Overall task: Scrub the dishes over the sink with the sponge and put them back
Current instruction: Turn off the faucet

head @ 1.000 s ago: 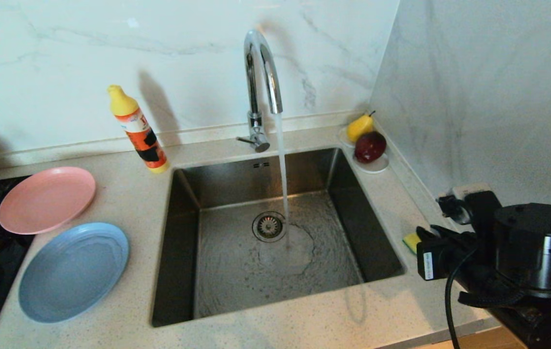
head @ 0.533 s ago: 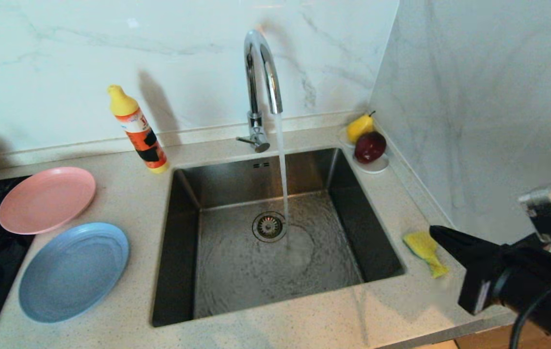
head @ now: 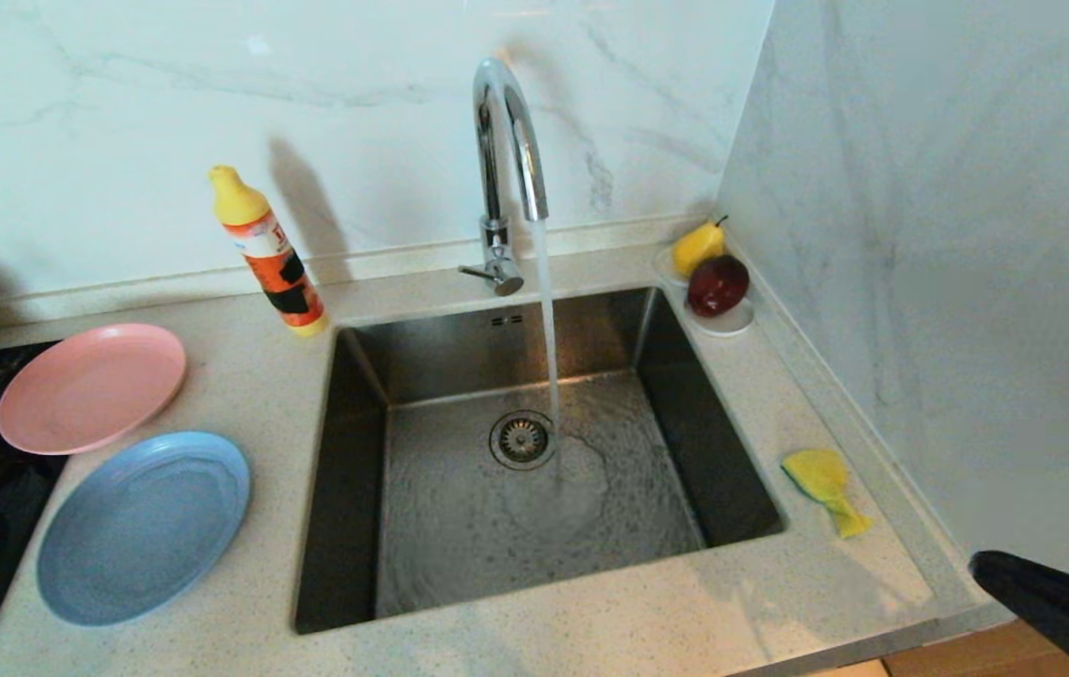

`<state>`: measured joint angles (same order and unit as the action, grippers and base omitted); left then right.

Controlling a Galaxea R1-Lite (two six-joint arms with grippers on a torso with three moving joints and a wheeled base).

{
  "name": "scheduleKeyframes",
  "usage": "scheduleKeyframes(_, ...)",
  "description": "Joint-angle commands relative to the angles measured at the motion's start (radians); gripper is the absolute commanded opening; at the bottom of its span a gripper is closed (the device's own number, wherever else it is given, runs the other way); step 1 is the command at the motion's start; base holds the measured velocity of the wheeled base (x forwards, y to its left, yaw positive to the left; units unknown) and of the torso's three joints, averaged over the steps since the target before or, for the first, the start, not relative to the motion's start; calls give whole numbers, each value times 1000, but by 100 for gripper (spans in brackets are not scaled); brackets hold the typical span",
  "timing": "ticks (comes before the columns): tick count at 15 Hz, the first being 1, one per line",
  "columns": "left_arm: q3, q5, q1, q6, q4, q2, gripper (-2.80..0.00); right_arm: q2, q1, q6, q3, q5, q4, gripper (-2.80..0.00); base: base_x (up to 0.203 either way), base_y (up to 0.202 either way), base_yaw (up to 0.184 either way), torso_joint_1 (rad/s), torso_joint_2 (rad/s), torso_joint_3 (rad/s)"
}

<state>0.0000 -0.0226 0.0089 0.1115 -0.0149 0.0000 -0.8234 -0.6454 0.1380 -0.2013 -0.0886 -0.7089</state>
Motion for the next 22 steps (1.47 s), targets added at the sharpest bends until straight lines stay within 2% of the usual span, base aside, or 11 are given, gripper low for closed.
scheduleKeyframes(1,18,0,0,0,0,2,-280,122,142,3,49,-115,5,-280,0,0,0,0,0,0)
scheduleKeyframes(5,18,0,0,0,0,2,-280,328,472,-13,92,-263,140,-280,0,0,0,0,0,0)
scheduleKeyframes(7,18,0,0,0,0,2,-280,456,577,-37,93,-302,264,-280,0,0,0,0,0,0)
scheduleKeyframes(9,18,0,0,0,0,2,-280,559,611,-45,106,-304,348,-280,0,0,0,0,0,0)
scheduleKeyframes(12,18,0,0,0,0,2,-280,720,639,-43,173,-243,429,-280,0,0,0,0,0,0)
scheduleKeyframes(13,18,0,0,0,0,2,-280,772,642,-42,188,-192,459,-280,0,0,0,0,0,0)
scheduleKeyframes(16,18,0,0,0,0,2,-280,825,645,-45,201,50,581,-280,0,0,0,0,0,0)
scheduleKeyframes(17,18,0,0,0,0,2,-280,825,645,-45,202,79,620,-280,0,0,0,0,0,0)
scheduleKeyframes(20,18,0,0,0,0,2,-280,824,645,-44,200,74,717,-280,0,0,0,0,0,0)
scheduleKeyframes(22,18,0,0,0,0,2,-280,823,645,-51,200,75,717,-280,0,0,0,0,0,0)
